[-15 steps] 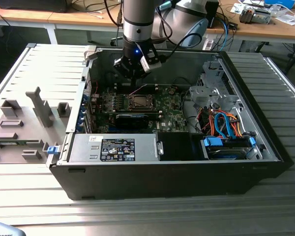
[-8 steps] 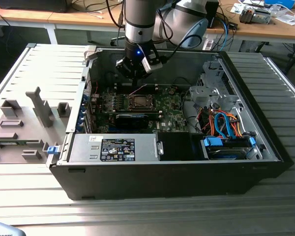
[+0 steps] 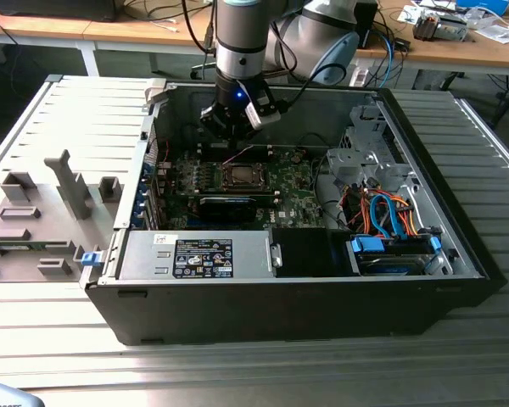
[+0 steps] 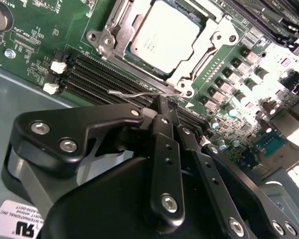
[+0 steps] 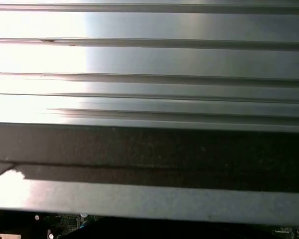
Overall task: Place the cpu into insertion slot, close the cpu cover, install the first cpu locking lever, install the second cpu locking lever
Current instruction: 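Install the first cpu locking lever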
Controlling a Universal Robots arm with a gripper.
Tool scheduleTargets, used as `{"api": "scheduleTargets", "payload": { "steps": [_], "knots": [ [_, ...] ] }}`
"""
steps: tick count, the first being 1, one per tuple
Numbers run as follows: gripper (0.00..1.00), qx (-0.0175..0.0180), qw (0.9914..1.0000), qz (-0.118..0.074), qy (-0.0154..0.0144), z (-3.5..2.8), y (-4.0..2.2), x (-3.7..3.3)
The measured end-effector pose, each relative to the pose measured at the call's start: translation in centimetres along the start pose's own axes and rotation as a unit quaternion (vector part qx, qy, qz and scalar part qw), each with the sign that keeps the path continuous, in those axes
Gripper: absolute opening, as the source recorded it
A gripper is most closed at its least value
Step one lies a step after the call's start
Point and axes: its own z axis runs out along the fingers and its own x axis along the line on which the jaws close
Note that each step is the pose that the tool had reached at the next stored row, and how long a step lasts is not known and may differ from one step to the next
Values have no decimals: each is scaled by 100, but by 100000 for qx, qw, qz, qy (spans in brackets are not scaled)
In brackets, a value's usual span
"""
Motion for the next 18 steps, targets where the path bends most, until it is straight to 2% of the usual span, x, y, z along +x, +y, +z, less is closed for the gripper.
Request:
{"api": "scheduleTargets", "payload": {
  "steps": [3,8,14,18],
  "knots": [
    [11,184,100000,-122,15,19,4,-18],
    [11,546,99994,-917,46,46,10,-88],
    [11,1508,99976,-1558,111,99,21,-140],
    [11,1890,99968,-1694,132,139,20,-171]
  ]
}}
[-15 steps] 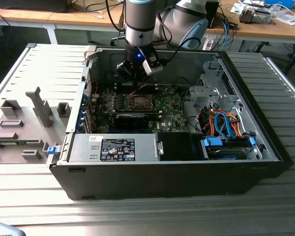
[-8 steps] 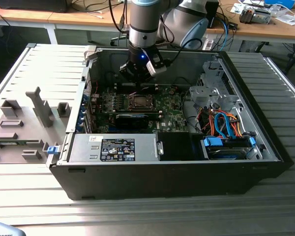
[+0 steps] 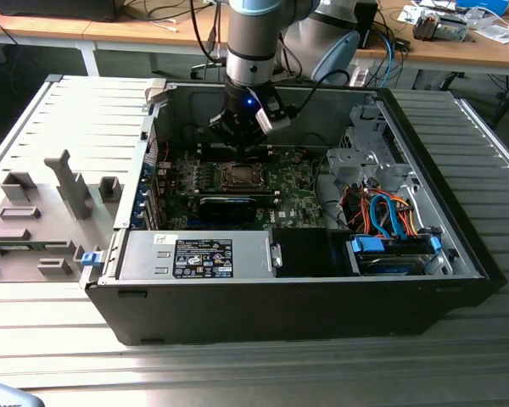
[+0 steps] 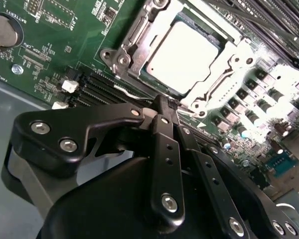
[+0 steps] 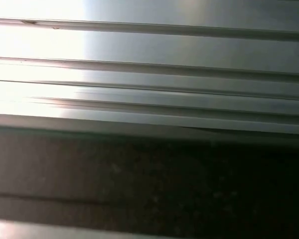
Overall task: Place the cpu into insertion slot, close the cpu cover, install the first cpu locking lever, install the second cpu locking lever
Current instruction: 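Install the first cpu locking lever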
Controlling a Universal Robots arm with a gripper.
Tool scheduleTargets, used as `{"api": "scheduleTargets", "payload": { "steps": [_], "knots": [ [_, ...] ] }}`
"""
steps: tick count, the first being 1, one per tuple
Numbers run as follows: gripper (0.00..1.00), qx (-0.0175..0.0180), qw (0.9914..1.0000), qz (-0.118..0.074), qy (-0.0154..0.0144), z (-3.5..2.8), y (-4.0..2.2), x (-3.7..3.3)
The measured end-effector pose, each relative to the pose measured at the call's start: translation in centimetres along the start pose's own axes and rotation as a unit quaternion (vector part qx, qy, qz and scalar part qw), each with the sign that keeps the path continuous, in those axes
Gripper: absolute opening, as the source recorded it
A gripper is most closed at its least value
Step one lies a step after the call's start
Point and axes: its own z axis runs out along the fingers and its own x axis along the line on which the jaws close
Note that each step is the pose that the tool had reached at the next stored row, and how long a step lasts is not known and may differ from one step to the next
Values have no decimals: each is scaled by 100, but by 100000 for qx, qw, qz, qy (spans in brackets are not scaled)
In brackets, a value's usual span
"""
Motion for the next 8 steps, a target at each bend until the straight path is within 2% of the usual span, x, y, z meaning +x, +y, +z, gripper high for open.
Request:
{"api": "scheduleTargets", "payload": {
  "steps": [3,8],
  "knots": [
    [11,178,100000,-28,14,20,-2,-33],
    [11,215,100000,-30,15,53,-5,-81]
  ]
}}
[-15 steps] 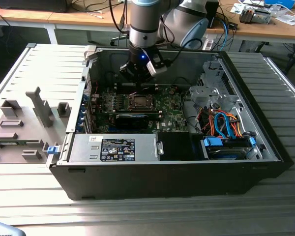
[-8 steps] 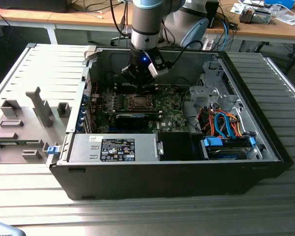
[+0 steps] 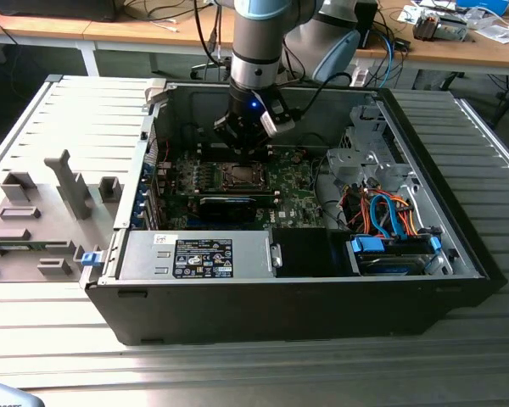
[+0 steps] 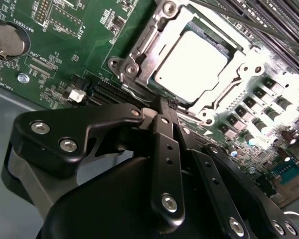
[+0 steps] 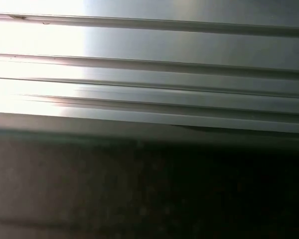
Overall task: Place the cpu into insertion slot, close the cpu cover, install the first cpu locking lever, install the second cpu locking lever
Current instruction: 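Install the first cpu locking lever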
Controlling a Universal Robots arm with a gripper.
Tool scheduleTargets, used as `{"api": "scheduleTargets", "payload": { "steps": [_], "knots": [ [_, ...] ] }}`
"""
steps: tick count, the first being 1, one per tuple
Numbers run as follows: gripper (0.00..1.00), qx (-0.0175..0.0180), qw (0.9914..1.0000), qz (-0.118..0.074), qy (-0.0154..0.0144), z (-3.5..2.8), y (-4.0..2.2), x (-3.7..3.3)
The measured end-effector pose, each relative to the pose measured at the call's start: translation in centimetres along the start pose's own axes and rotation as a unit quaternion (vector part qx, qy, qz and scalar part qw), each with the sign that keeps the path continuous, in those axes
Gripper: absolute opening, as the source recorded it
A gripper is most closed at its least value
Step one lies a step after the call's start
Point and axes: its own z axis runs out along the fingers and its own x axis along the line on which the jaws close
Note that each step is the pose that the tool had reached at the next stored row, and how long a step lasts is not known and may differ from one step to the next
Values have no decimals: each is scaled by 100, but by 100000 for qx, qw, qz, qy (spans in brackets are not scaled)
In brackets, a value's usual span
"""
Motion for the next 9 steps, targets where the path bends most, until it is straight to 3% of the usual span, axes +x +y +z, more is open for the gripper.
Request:
{"api": "scheduleTargets", "payload": {
  "steps": [9],
  "knots": [
    [11,142,100000,8,30,39,-4,-74]
  ]
}}
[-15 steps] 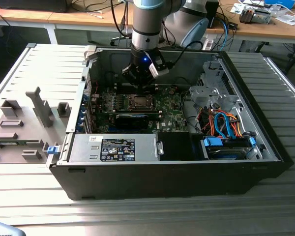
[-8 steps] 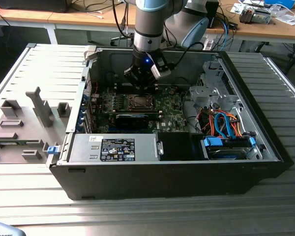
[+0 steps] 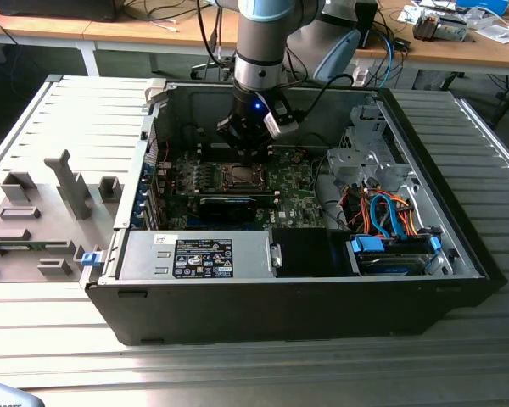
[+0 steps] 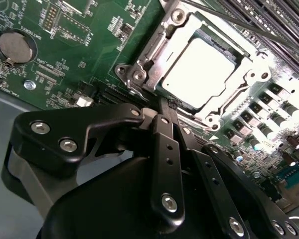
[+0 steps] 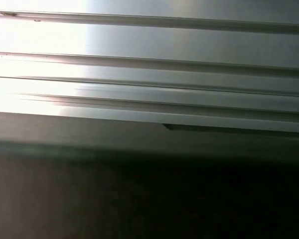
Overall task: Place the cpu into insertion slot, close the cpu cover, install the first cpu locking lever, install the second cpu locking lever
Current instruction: 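Install the first cpu locking lever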
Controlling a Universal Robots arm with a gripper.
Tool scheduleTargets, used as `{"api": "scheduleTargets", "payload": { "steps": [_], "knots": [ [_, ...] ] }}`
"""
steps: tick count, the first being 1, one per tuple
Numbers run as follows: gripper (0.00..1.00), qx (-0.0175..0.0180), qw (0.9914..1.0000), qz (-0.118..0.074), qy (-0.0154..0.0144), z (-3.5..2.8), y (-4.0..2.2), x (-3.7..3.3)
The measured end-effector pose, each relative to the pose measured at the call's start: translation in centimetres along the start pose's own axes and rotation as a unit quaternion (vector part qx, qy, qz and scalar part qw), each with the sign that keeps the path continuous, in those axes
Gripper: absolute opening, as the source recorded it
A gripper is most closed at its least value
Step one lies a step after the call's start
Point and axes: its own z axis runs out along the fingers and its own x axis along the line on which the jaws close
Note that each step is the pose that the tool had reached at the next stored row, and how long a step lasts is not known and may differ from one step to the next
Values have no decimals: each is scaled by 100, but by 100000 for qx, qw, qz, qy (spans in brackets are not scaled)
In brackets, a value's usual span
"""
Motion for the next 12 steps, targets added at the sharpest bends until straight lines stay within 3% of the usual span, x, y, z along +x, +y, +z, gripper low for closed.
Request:
{"api": "scheduleTargets", "payload": {
  "steps": [4,7,9,12],
  "knots": [
    [11,61,100000,-51,105,25,13,-64],
    [11,287,99999,-59,150,15,13,-64],
    [11,467,99999,-66,-2,-59,21,-70],
    [11,690,99998,-37,83,-174,18,-61]
  ]
}}
